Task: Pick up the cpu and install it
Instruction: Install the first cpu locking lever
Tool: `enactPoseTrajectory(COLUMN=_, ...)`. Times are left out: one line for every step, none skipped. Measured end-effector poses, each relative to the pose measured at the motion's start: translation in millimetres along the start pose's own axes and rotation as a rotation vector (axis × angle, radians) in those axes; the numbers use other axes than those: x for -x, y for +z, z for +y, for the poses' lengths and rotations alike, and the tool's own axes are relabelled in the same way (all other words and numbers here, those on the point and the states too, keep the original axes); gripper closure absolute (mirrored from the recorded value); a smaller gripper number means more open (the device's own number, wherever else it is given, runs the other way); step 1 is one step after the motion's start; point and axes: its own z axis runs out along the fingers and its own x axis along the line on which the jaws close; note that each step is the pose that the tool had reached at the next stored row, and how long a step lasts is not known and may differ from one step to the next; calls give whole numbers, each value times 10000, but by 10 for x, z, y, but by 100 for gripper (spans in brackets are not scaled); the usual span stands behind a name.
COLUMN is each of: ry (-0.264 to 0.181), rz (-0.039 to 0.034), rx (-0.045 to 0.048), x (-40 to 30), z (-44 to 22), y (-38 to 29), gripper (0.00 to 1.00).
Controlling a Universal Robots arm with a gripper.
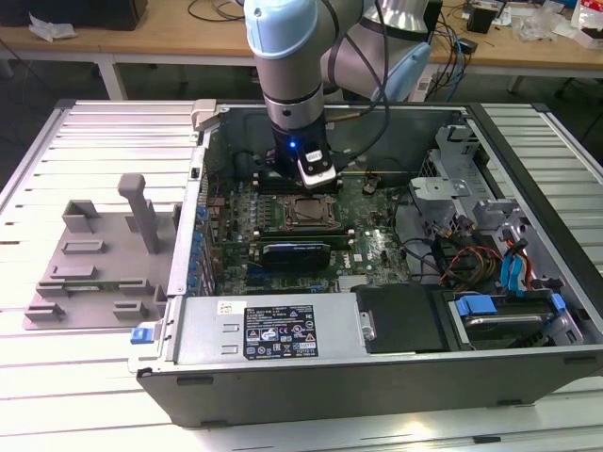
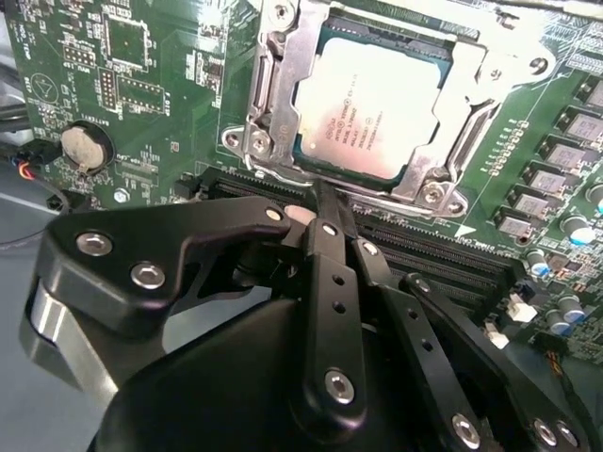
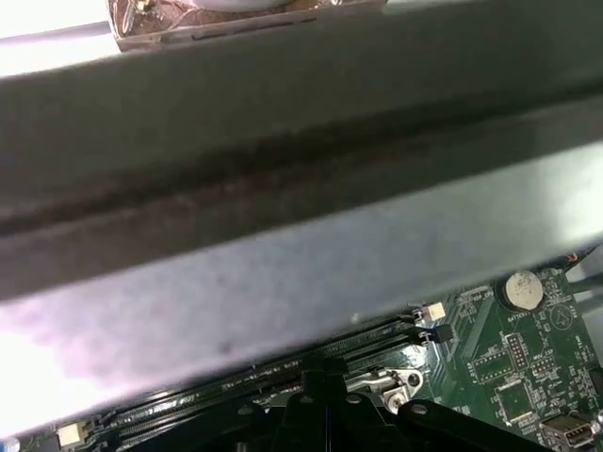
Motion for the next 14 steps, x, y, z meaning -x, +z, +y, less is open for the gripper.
enactPoseTrajectory(ry=-1, rz=0, rx=-3, x=-1, z=-1, y=3, gripper=89)
enactPoseTrajectory(ry=1, rz=0, rx=-3, x=-1, z=-2, y=4, gripper=89)
enactPoseTrajectory(ry=2, rz=0, rx=1, x=-2, z=-2, y=5, gripper=89)
enactPoseTrajectory(ry=3, rz=0, rx=3, x=-2, z=-1, y=6, gripper=89)
enactPoseTrajectory(ry=8, rz=4, rx=22, x=-2, z=-1, y=6, gripper=89)
enactPoseTrajectory(ry=14, rz=17, rx=65, x=-1, z=-1, y=6, gripper=89)
enactPoseTrajectory(ry=15, rz=18, rx=74, x=-1, z=0, y=6, gripper=89)
enactPoseTrajectory(ry=15, rz=17, rx=80, x=0, z=1, y=1, gripper=89)
enactPoseTrajectory(ry=16, rz=15, rx=79, x=3, z=5, y=-18, gripper=89)
enactPoseTrajectory(ry=15, rz=17, rx=72, x=7, z=9, y=-46, gripper=89)
enactPoseTrajectory(ry=11, rz=14, rx=60, x=11, z=14, y=-73, gripper=89)
enactPoseTrajectory(ry=-2, rz=-6, rx=-18, x=14, z=18, y=-96, gripper=89)
enactPoseTrajectory(ry=-18, rz=-24, rx=-101, x=16, z=21, y=-111, gripper=89)
enactPoseTrajectory(ry=-39, rz=-50, rx=-221, x=18, z=24, y=-129, gripper=89)
